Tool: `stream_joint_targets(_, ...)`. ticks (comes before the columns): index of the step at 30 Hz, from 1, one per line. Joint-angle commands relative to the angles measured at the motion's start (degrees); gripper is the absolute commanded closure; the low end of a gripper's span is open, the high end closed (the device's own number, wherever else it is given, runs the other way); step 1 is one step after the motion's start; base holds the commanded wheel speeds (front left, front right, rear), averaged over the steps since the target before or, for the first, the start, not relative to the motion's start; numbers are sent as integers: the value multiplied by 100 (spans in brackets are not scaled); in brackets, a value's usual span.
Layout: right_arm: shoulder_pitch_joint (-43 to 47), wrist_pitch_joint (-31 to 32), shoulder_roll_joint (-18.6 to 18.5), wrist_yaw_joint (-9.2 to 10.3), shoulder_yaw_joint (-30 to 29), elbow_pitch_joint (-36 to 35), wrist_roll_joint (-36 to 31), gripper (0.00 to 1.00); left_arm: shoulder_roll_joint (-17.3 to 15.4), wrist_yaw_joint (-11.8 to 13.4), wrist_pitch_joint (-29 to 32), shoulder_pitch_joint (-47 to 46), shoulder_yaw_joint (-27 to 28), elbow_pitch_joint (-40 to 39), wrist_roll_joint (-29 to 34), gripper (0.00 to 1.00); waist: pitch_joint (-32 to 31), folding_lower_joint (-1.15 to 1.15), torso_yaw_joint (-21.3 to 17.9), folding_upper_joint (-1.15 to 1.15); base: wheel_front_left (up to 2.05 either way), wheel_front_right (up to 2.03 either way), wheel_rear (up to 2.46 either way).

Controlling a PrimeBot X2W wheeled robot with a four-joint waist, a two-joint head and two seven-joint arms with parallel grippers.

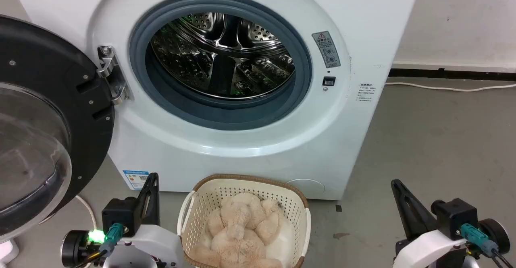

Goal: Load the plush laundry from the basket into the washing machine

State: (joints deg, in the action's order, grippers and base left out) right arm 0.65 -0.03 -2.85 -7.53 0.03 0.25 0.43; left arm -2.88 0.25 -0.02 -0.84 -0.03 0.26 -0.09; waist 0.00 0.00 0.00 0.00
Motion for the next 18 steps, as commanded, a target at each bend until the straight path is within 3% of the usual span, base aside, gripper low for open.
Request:
stream_joint_targets(1,-65,3,-3,4,-3,-25,-43,100,1,-25,2,84,3,-26,9,100,0,0,0,0,0,0,0)
stream_joint_targets(18,-65,3,-3,4,-3,-25,-43,100,1,-25,2,84,3,-26,9,100,0,0,0,0,0,0,0)
